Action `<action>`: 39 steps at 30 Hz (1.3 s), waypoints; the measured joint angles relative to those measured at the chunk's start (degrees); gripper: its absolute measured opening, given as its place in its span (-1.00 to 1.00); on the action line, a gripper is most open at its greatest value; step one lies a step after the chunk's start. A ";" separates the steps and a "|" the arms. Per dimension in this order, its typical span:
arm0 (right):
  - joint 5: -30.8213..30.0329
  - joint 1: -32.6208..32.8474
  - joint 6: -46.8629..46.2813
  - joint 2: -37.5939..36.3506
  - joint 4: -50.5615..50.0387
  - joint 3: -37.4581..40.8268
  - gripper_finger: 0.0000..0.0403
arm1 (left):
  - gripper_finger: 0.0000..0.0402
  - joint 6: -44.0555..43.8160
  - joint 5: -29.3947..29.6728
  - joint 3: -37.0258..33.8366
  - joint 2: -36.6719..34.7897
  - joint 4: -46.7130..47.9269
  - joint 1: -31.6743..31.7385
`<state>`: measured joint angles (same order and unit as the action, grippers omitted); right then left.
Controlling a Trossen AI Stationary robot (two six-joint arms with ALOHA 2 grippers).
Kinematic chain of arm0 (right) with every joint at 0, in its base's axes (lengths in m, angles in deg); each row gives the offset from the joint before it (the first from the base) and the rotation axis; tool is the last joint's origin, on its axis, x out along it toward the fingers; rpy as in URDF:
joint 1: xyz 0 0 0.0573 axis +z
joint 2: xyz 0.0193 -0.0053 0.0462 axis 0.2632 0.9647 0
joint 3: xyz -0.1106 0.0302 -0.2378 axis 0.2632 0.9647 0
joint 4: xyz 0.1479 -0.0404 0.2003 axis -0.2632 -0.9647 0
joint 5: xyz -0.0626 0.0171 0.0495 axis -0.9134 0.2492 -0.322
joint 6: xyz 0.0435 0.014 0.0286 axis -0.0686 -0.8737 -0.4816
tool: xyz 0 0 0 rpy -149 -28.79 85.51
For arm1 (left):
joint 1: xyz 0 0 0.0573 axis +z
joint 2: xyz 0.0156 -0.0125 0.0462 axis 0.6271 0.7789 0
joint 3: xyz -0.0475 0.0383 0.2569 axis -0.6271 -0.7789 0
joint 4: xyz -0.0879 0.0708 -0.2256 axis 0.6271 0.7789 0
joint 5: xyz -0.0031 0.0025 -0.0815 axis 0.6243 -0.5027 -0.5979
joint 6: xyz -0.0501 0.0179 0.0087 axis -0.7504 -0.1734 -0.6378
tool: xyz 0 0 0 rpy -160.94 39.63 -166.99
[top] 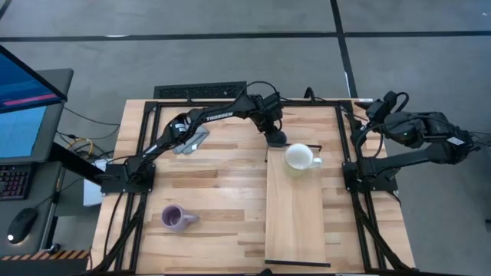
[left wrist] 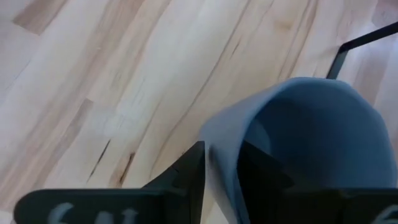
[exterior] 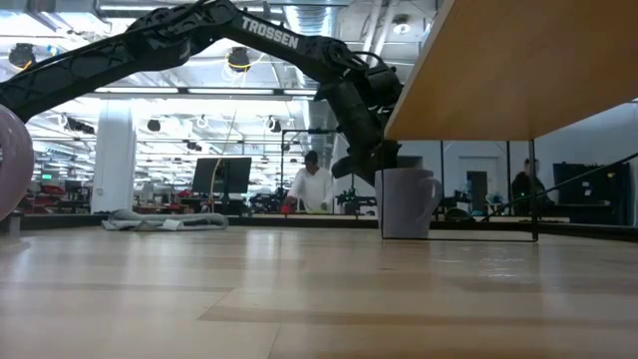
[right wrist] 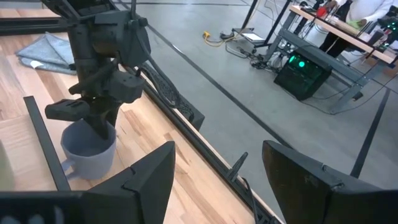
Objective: Stack small to large cups/mugs on shelf
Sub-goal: Move the blue mug on the shelf, then put the violet mug on the shelf
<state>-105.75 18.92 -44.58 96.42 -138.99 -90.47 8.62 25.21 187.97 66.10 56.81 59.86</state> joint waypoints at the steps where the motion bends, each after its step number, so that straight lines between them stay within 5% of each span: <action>1: 0.00 -0.01 0.00 0.00 -0.02 0.00 0.32 | -0.60 0.00 -0.18 0.00 0.00 0.00 0.00; 27: 0.00 -0.02 -0.02 0.02 0.00 0.00 0.32 | -0.58 -0.74 -4.50 0.00 -0.17 -2.36 0.13; 39: 0.00 -0.02 -0.59 0.02 -0.41 0.00 0.32 | -0.22 -0.89 -5.55 0.00 -0.17 -1.24 0.26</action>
<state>-105.75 18.90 -45.17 96.44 -139.40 -90.47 7.72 19.65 187.97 65.93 55.58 60.12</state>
